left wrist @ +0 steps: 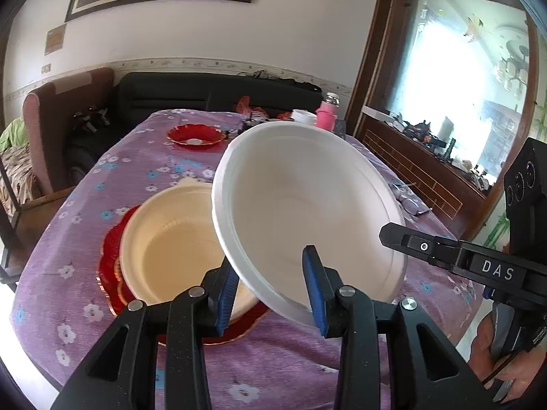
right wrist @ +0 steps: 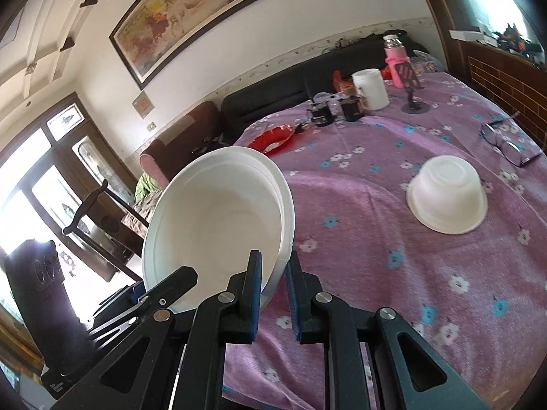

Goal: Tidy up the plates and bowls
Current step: 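Lower the white bowl with the right tool over the beige plate, then set the white bowl into the beige bowl on the red plates, open right tool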

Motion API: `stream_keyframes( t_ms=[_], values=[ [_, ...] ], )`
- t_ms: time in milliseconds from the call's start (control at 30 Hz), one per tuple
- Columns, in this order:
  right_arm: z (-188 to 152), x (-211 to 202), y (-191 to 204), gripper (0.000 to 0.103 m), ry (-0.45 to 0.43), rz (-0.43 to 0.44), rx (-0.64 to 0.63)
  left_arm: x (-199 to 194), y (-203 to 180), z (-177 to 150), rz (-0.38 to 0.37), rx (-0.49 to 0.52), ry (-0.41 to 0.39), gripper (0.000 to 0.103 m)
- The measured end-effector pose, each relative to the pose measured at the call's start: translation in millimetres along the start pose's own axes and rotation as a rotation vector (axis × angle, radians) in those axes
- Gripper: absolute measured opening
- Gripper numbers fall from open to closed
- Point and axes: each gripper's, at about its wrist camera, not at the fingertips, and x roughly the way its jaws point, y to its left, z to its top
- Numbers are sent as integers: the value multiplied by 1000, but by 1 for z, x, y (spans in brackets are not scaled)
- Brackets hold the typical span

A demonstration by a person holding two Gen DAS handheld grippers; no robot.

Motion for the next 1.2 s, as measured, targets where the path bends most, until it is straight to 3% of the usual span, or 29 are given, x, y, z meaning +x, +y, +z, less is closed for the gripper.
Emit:
stream_keyframes(
  t_ms=[433,1200],
  values=[
    [2,43,20,16,64,32,-14,-2,38,1,52,-73,1,35],
    [-2,91,45,16,133,26,-44,0,74,-5,96,-150,21,35]
  ],
)
